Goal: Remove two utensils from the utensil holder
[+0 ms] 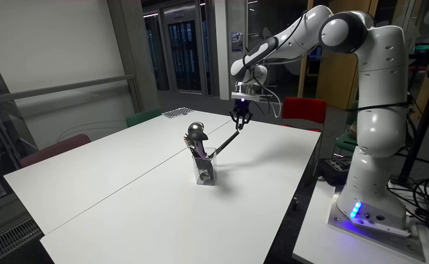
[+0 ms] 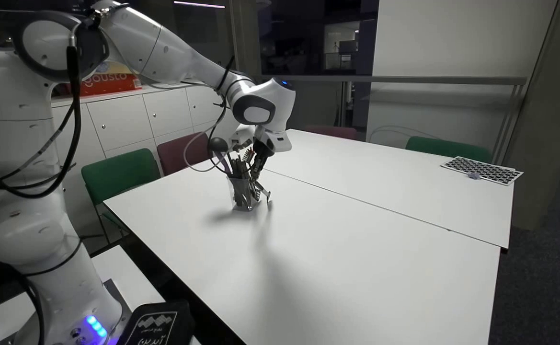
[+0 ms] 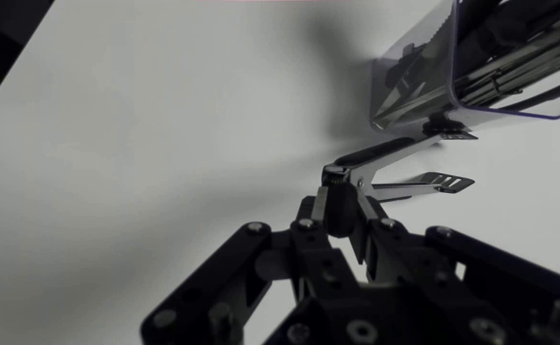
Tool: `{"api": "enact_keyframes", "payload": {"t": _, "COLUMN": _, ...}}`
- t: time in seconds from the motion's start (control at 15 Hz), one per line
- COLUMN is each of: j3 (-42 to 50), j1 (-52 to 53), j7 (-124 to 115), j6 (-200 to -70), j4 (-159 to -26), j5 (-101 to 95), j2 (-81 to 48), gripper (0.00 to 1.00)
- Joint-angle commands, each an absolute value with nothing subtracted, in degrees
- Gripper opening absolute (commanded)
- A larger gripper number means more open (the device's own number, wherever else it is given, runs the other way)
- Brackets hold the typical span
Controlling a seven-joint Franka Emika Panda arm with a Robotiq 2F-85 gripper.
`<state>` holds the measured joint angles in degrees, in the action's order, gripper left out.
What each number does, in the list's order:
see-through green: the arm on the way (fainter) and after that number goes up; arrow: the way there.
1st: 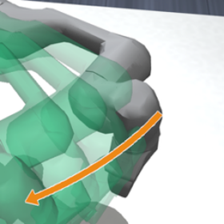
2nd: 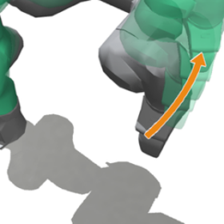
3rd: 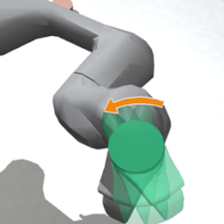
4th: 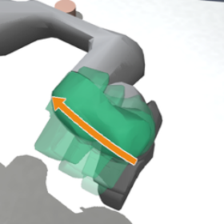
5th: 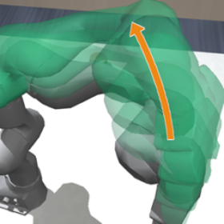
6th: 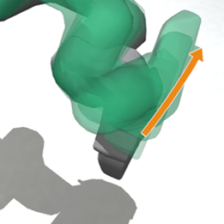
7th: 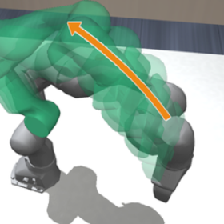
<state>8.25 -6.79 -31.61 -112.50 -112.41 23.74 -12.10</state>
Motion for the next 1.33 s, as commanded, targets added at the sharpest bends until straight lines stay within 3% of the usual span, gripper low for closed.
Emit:
{"api": "enact_keyframes", "payload": {"t": 0.0, "j3": 8.4, "j1": -6.7, "j7": -30.7, "j6": -110.3, "j4": -113.3, "j5": 21.6, "j2": -9.9, "gripper": 0.03}}
{"api": "enact_keyframes", "payload": {"t": 0.73, "j3": 9.9, "j1": -7.4, "j7": -45.4, "j6": -118.2, "j4": -119.9, "j5": 13.1, "j2": 4.8, "gripper": 0.03}}
{"api": "enact_keyframes", "payload": {"t": 0.87, "j3": 9.5, "j1": -7.7, "j7": -47.2, "j6": -113.4, "j4": -119.3, "j5": 8.8, "j2": 7.0, "gripper": 0.03}}
{"api": "enact_keyframes", "payload": {"t": 1.27, "j3": 8.4, "j1": -7.5, "j7": -42.2, "j6": -82.9, "j4": -111.8, "j5": 3.8, "j2": 7.8, "gripper": 0.03}}
